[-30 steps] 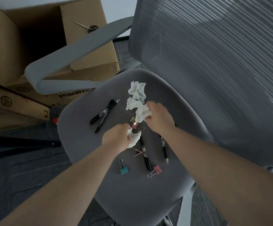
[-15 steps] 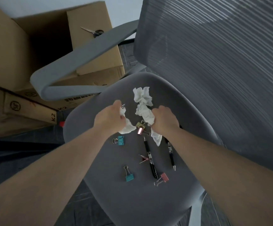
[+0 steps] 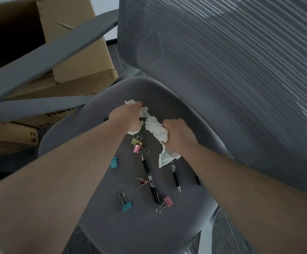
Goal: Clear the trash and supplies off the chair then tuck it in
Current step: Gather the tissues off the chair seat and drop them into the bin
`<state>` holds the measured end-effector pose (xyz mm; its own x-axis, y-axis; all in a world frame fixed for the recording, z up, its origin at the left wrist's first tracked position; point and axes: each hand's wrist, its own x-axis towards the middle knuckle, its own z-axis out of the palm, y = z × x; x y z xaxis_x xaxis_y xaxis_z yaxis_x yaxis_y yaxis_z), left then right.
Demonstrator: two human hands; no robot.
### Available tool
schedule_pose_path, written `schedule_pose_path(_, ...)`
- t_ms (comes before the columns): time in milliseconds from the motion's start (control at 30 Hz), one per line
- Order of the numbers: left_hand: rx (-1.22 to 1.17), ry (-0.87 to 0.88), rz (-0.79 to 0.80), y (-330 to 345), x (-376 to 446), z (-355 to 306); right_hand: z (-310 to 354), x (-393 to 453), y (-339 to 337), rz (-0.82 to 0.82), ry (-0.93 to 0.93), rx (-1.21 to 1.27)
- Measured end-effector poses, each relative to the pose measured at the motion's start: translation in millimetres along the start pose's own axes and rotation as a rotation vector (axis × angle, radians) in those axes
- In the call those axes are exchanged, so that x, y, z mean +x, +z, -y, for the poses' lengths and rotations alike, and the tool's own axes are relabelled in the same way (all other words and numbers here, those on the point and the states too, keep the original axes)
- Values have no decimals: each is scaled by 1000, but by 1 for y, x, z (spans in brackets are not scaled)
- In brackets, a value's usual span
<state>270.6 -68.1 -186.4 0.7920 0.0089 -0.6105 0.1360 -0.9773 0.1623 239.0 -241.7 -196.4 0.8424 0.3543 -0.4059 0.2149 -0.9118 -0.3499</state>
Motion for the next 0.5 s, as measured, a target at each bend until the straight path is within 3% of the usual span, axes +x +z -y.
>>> schedule_pose_path(233, -50, -60, -89, -2, -9, 8, 2, -15, -7, 168, -198, -77)
schedule_pose_path(367, -50, -118, -76, -12, -19, 15, 2, -24, -12, 328, -340, -280)
schedule_pose_path(500, -74, -117, -101, -16, -31, 21, 5, -29, -7, 321, -365, -377)
